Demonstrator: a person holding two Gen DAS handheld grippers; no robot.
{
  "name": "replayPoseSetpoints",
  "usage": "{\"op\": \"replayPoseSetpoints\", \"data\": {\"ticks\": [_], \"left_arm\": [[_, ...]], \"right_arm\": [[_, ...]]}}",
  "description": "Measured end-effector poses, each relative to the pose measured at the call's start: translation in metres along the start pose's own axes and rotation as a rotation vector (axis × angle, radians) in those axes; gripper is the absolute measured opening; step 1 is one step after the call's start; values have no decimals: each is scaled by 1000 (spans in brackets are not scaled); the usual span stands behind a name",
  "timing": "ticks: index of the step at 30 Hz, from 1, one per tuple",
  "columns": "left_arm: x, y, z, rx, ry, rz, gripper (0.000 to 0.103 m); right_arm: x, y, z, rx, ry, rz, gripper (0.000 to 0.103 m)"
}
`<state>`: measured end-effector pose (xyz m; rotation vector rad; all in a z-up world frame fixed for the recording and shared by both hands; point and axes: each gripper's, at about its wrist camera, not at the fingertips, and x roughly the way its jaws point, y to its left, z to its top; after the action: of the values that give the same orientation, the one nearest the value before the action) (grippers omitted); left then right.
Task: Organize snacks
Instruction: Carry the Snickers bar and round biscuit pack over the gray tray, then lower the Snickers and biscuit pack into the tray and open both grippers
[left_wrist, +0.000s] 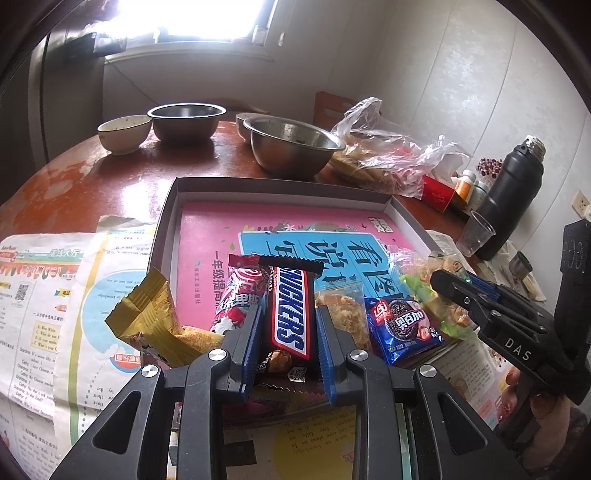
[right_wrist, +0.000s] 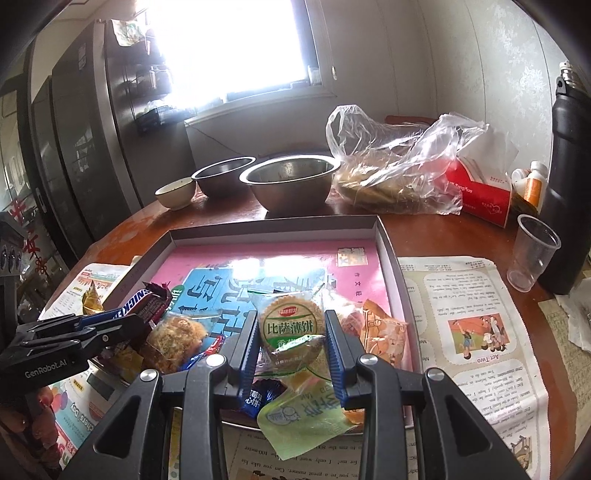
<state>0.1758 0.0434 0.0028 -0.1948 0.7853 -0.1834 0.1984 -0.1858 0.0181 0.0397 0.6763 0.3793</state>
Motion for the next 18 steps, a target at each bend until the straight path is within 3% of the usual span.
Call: {"op": "replayPoseSetpoints", "data": {"ticks": [18], "left_arm": [[2, -1, -2, 7, 5, -1, 29]], "right_arm": [[14, 17, -2, -38, 28, 46, 34]]}}
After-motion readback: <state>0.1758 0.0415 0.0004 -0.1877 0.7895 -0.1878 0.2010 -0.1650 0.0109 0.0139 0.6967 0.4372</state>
